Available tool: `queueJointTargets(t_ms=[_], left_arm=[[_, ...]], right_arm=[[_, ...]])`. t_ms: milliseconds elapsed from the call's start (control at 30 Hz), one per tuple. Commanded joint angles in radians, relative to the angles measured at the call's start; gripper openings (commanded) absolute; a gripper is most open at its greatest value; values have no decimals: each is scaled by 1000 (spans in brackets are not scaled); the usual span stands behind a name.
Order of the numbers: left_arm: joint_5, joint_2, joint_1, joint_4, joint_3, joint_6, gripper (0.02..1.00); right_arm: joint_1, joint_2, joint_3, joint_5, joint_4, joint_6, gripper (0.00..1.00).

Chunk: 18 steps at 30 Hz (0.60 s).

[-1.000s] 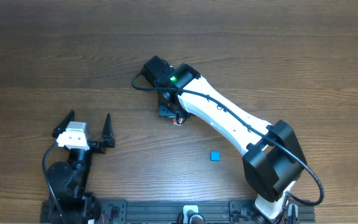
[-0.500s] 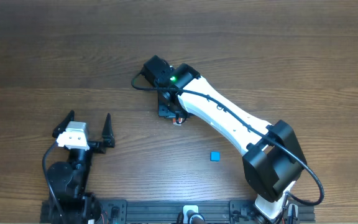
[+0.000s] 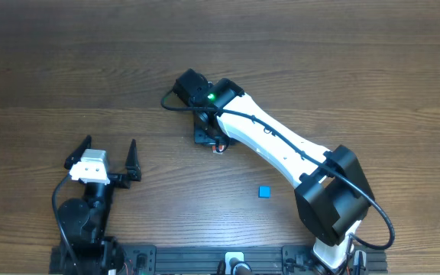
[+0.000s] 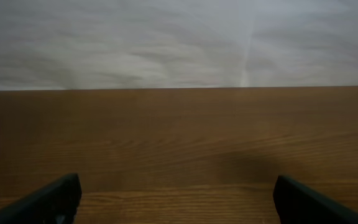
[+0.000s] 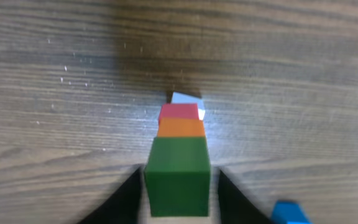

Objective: Stack Cubes

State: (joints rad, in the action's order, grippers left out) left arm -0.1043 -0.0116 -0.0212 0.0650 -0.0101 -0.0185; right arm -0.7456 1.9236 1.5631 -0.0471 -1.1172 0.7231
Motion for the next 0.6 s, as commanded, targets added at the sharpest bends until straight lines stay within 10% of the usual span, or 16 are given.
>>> queueJointTargets(t_ms=[33, 233, 600], left_arm=[[5, 9, -3, 3, 4, 14, 1000], [5, 9, -3, 3, 4, 14, 1000], [5, 9, -3, 3, 4, 14, 1000]], right_arm=[[8, 11, -7, 2, 3, -6, 568], [10, 6, -6, 0, 3, -9, 969], [40, -321, -27, -63, -137, -79, 993]])
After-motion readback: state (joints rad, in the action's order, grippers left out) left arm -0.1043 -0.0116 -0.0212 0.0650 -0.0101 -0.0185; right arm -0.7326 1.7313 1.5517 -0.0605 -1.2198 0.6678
